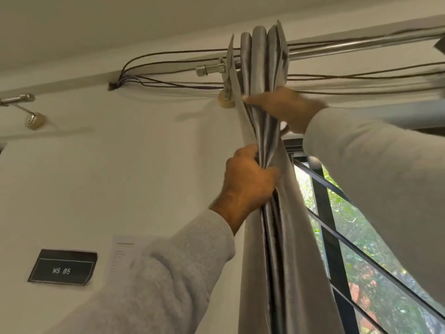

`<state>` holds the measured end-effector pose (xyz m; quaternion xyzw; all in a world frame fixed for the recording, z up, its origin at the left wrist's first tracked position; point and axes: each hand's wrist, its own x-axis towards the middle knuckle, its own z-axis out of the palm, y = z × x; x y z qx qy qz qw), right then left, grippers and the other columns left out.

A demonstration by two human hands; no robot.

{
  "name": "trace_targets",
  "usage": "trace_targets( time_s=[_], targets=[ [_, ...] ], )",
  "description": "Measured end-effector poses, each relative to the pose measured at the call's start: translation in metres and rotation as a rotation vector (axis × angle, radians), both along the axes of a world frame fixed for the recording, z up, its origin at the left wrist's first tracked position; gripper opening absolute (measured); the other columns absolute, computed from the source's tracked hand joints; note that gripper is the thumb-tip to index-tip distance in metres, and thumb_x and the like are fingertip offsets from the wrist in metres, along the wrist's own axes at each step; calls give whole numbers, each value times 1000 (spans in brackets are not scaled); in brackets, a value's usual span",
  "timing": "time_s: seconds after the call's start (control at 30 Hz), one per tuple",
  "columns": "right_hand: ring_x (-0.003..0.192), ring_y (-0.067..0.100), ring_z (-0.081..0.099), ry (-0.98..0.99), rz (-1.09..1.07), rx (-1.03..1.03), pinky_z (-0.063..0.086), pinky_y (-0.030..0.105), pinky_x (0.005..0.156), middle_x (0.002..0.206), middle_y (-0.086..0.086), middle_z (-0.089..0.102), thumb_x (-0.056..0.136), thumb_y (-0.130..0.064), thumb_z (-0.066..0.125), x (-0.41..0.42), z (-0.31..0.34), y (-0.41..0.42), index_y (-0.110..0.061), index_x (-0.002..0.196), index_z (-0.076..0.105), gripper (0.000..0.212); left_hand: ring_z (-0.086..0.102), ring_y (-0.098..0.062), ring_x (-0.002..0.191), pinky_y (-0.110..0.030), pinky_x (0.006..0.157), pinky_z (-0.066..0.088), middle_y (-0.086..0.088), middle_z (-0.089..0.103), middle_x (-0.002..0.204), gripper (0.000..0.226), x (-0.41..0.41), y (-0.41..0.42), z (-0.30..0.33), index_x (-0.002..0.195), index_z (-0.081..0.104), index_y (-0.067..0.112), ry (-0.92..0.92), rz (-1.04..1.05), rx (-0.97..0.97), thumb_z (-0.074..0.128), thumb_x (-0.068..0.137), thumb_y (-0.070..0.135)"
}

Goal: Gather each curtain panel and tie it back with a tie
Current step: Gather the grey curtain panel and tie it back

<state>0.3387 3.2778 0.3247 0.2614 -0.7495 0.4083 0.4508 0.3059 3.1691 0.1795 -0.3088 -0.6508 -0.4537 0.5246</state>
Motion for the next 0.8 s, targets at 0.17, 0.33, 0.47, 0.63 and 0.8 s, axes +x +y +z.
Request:
trace_targets(
  time_s=[0.17,0.33,0.47,0.63,0.8],
  targets=[
    [108,28,67,38,-141,173,58,46,97,126,11,66,91,-24,75,6,18,5,-13,141,56,55,74,-37,82,-57,72,65,-19,75,89,19,1,2,19,94,74,-1,10,-4,-178,73,85,16],
    [123,28,60,115,-3,-80,49,47,103,138,5,61,76,-74,75,13,17,21,-15,152,43,101,59,-23,124,-23,97,50,-8,55,140,47,3,-13,25,108,79,2,75,66,-219,79,68,26],
    [121,29,65,12,179,58,53,50,105,133,4,66,62,-92,69,4,24,-6,-26,144,54,107,75,-33,105,-51,92,66,-13,77,117,31,2,-12,29,114,80,5,-8,-71,-230,76,84,11],
    [107,21,66,52,56,107,59,39,83,114,0,68,90,-59,74,13,19,4,-21,127,61,54,76,-24,90,-42,79,69,-8,78,106,28,8,-5,24,117,76,9,-33,-16,-231,82,90,9],
    [87,22,76,19,-84,172,64,36,63,99,8,76,88,-24,84,19,-1,1,-8,112,70,32,75,-25,84,-48,75,68,-6,75,98,32,9,-8,-10,109,71,10,-86,89,-140,88,84,21]
  ],
)
